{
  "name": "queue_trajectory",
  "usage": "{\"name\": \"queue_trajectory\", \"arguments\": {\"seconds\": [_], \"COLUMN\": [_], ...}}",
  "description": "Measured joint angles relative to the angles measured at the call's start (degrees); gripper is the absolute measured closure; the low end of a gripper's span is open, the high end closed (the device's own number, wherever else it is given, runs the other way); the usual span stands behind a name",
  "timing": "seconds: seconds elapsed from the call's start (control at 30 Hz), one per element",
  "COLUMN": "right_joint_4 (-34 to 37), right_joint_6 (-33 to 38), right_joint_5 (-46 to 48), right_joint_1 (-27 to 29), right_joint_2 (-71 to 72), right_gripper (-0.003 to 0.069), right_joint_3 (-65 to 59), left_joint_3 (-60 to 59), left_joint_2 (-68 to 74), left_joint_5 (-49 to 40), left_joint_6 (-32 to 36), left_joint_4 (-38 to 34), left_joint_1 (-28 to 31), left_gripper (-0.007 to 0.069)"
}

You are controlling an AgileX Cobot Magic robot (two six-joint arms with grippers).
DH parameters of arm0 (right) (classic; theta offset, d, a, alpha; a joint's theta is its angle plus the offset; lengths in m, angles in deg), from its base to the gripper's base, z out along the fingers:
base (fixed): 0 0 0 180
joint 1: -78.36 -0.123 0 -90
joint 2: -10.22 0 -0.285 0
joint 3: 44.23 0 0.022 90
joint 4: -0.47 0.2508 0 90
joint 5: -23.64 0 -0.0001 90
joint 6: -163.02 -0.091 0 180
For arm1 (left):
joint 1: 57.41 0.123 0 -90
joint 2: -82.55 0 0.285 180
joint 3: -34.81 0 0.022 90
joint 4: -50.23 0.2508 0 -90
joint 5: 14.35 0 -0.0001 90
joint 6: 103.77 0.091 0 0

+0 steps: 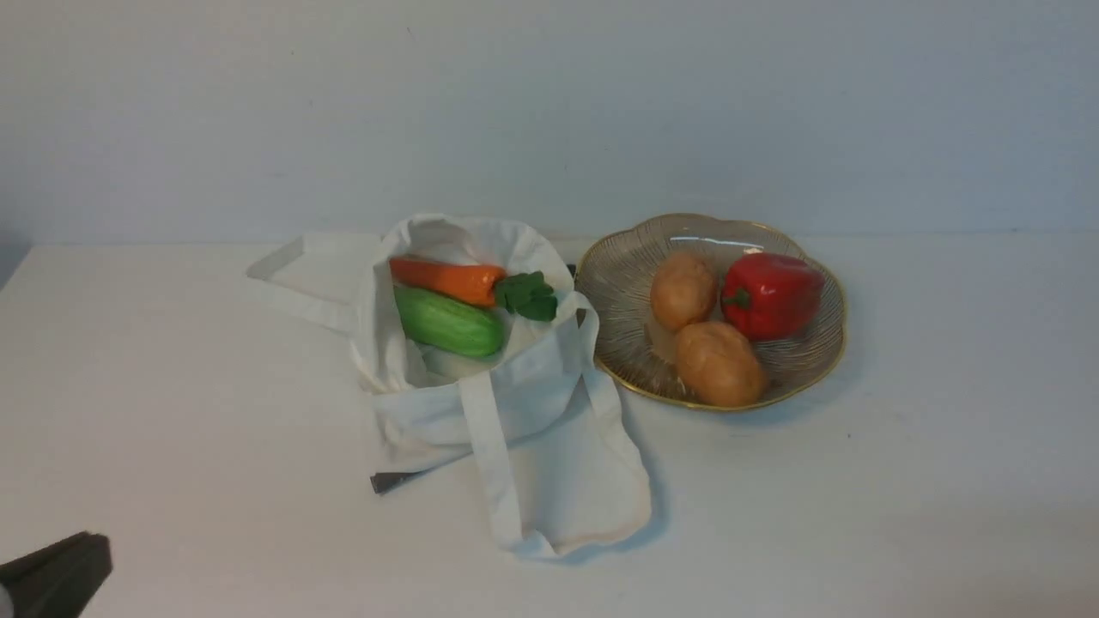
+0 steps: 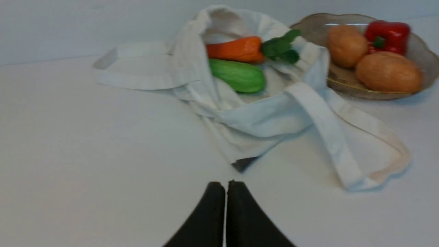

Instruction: Take vegetables from cloth bag on white table place on plate.

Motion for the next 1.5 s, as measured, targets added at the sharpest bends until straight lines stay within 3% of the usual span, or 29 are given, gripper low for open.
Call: {"name": "queue_trajectory", "arguments": {"seconds": [0.27, 1.5], "right_joint_4": [0.0, 0.0], "right_joint_6": [0.0, 0.0], "right_joint_5": [0.0, 0.0], "right_joint_1": [0.0, 0.0], "right_joint_2": [0.0, 0.0], "right_gripper": [0.0673, 0.0673], "right_joint_3": [0.0, 0.0], "left_joint_3": [-11.0, -14.2], "left_joint_2": [-9.6, -11.3], "left_joint_5": [1.4, 4.5], "left_joint_6": [0.6, 0.8], "left_joint_4": [0.0, 0.0], "left_joint_1": [8.9, 8.9], "left_gripper": [0.0629, 0.0629]}}
